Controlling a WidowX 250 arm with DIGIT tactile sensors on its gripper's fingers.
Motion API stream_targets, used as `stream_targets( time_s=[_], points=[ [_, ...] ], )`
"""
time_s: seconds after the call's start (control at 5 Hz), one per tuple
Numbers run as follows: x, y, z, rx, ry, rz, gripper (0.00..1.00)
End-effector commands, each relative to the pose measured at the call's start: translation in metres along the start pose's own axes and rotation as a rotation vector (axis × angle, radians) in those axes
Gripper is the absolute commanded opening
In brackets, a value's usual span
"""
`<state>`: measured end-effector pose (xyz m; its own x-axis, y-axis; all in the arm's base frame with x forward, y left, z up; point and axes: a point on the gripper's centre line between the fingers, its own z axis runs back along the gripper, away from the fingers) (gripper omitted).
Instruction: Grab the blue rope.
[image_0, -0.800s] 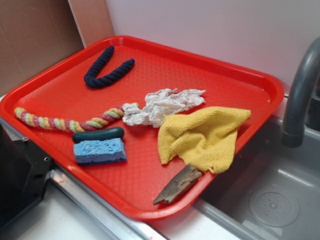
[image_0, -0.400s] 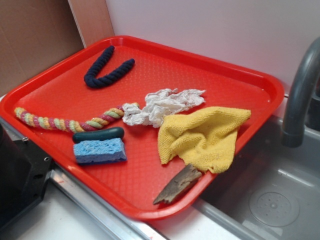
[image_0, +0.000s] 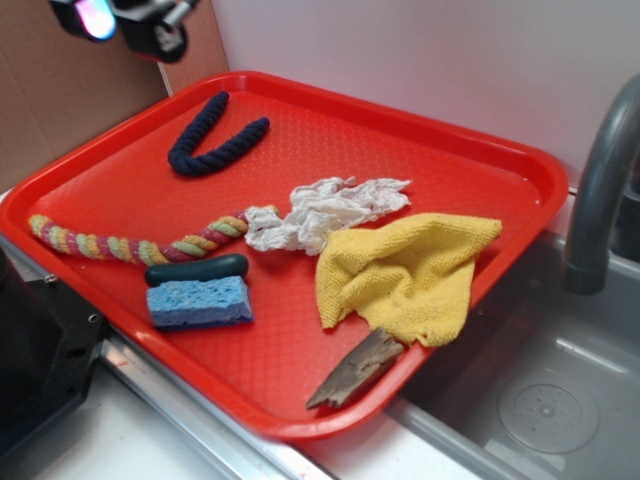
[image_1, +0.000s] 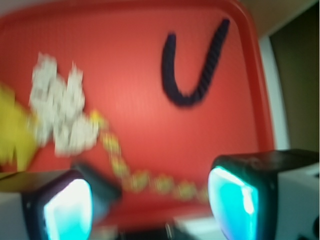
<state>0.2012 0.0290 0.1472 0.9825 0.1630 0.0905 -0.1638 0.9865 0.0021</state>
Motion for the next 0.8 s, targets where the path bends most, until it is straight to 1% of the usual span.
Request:
stream_targets(
  time_s=[0.0, 0.2, 0.6],
  points=[
    [0.047, -0.001, -0.068, -0.03, -0.05, -0.091, 1.0],
    [0.045, 0.011, -0.088, -0.057, -0.094, -0.221, 1.0],
    [0.045, 0.011, -0.088, -0.057, -0.094, -0.221, 1.0]
  ],
)
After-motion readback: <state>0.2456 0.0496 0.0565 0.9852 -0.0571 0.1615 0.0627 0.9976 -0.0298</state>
